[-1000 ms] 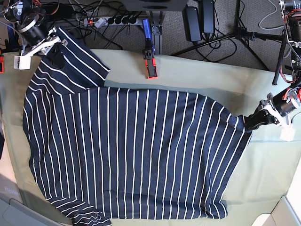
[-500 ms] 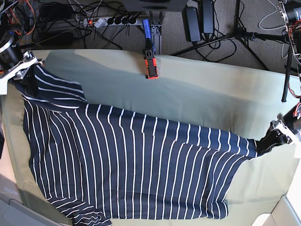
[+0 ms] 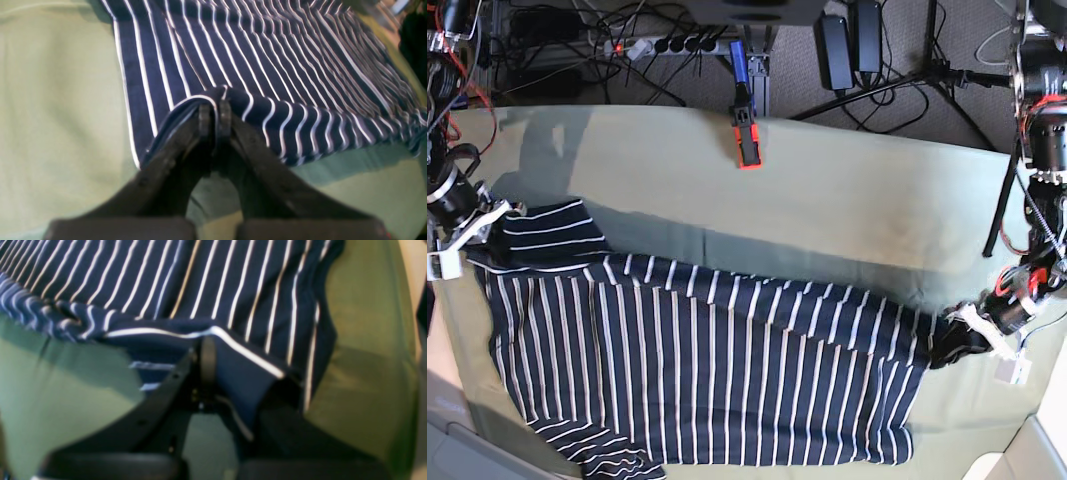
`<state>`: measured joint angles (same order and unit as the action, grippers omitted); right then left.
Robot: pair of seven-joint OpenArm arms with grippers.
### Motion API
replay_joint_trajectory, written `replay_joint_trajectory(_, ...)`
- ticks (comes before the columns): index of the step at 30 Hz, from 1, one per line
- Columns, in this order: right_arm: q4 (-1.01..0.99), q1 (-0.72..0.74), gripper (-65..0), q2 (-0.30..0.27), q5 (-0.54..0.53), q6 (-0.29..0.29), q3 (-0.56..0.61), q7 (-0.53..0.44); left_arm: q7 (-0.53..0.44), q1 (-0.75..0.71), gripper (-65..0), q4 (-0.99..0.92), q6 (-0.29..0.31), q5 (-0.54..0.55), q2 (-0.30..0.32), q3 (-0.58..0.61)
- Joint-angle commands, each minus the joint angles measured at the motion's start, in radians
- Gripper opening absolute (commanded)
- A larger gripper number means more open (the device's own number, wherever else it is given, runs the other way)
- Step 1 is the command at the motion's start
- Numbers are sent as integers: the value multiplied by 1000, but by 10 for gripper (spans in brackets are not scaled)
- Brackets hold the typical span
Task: Fold the T-shirt properly
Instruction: 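Lift the shirt with both grippers and drag it across the cloth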
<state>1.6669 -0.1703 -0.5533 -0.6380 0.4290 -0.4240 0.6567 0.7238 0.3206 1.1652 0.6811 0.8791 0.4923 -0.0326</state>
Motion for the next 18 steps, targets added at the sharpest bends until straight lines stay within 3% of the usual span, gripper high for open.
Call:
replay_joint_trajectory(1,-10,43,-650,-30,-8,48,2,-28,-34,48,-650,-25,17,12,2,-5)
replay_joint_trajectory(9,-210,309,-650,-84,31,48,168,-28,-122,168,-650,-222,17,-88,-26,-4)
replay_joint_trajectory(18,-422,587,-650,-77,101,47,434,-28,-193,195,-650,-275,17,-145,-27,-4)
